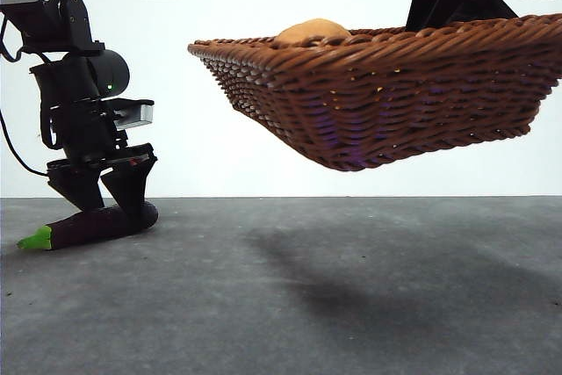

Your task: Help me put the vegetables on the table into the basket

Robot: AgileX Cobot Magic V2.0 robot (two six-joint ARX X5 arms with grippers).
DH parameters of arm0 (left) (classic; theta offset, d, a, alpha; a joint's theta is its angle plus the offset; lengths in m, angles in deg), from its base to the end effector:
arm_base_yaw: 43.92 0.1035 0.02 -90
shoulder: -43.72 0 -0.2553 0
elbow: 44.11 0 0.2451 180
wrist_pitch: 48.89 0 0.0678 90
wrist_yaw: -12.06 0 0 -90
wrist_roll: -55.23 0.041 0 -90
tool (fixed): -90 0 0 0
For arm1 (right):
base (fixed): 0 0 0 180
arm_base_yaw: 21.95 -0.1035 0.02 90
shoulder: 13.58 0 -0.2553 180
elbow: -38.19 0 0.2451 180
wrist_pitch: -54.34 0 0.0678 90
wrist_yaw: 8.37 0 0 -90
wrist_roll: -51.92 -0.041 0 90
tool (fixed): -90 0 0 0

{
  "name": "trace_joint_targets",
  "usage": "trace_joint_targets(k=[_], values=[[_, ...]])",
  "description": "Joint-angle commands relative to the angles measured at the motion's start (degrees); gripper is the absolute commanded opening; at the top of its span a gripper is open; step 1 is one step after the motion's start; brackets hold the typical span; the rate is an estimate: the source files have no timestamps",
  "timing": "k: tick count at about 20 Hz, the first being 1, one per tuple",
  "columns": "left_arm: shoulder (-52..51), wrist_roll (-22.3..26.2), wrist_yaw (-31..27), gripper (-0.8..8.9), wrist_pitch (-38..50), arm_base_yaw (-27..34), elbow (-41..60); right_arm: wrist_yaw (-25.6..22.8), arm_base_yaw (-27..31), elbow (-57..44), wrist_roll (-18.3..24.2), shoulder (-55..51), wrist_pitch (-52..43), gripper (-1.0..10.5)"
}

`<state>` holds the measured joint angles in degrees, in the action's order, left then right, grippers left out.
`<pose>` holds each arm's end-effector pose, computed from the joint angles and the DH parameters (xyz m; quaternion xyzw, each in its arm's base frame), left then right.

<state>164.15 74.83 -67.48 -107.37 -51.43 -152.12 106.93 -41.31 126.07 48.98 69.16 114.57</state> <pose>0.4194 -0.0628 0.1688 0.1222 0.5497 -0.2241 0.7954 0.2696 0.1133 0.2927 0.0450 0.4703 0.3249 0.8193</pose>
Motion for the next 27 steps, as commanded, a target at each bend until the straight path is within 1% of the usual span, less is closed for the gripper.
trace_joint_targets(k=[1,2,3,7,9,10,11,13,14,17,19,21,22,24,26,27], values=[[0.7,-1.9,0.0,0.82,0.3,0.2,-0.1,0.6,-0.1,0.7,0.0,-0.3,-1.0,-0.1],[0.7,-2.8,0.1,0.13,0.1,0.2,-0.1,0.6,-0.1,0.7,0.0,-0.3,-1.0,-0.1],[0.7,-2.9,0.1,-0.08,0.1,0.2,-0.1,0.6,-0.1,0.7,0.0,-0.3,-1.0,-0.1],[-2.7,-2.2,1.0,-0.08,-2.4,1.2,-0.1,0.5,-0.1,0.7,0.0,-0.3,-1.0,-0.1],[-7.7,0.3,4.2,-0.07,-4.2,2.4,-0.1,-0.3,-0.1,0.6,0.0,-0.2,-1.0,-0.1],[-10.9,0.6,5.1,-0.06,-4.5,2.9,-0.1,-0.3,-0.1,0.6,0.0,-0.1,-1.0,-0.1],[-14.4,0.6,6.8,-0.06,-4.6,3.3,-0.1,-0.4,-0.1,0.6,0.0,-0.1,-1.0,-0.1],[-22.0,0.5,12.3,-0.06,-5.5,3.5,-0.1,-1.3,-0.1,0.6,0.0,0.6,-1.0,-0.1],[-25.9,-0.6,14.1,-0.06,-6.3,3.2,-0.1,-1.7,-0.1,0.6,-0.1,1.3,-1.2,-0.1],[-37.0,-8.2,18.5,-0.06,-8.7,-1.2,0.0,-1.7,-0.1,0.6,-1.6,4.7,-3.4,-0.1],[-42.4,-14.1,21.7,-0.06,-8.8,-5.8,0.0,-1.5,-0.2,0.6,-4.2,6.6,-6.9,-0.1],[-44.5,-20.9,21.9,-0.06,-5.9,-11.0,0.5,-1.5,-0.2,0.6,-6.1,7.8,-9.7,-0.1],[-44.6,-24.9,22.2,-0.07,-3.2,-13.2,1.5,-1.7,-0.2,0.6,-6.3,7.9,-10.1,-0.1],[-44.6,-33.7,22.6,-0.07,6.7,-16.9,7.6,-1.7,-0.4,0.6,-6.3,7.9,-10.3,-0.1],[-44.4,-45.7,22.4,-0.06,22.3,-19.9,16.9,-1.7,-0.5,0.6,-6.3,7.9,-10.2,-0.1],[-43.8,-51.8,21.2,-0.06,29.7,-21.2,20.9,-1.7,-0.6,0.6,-6.4,7.9,-10.2,-0.1]])
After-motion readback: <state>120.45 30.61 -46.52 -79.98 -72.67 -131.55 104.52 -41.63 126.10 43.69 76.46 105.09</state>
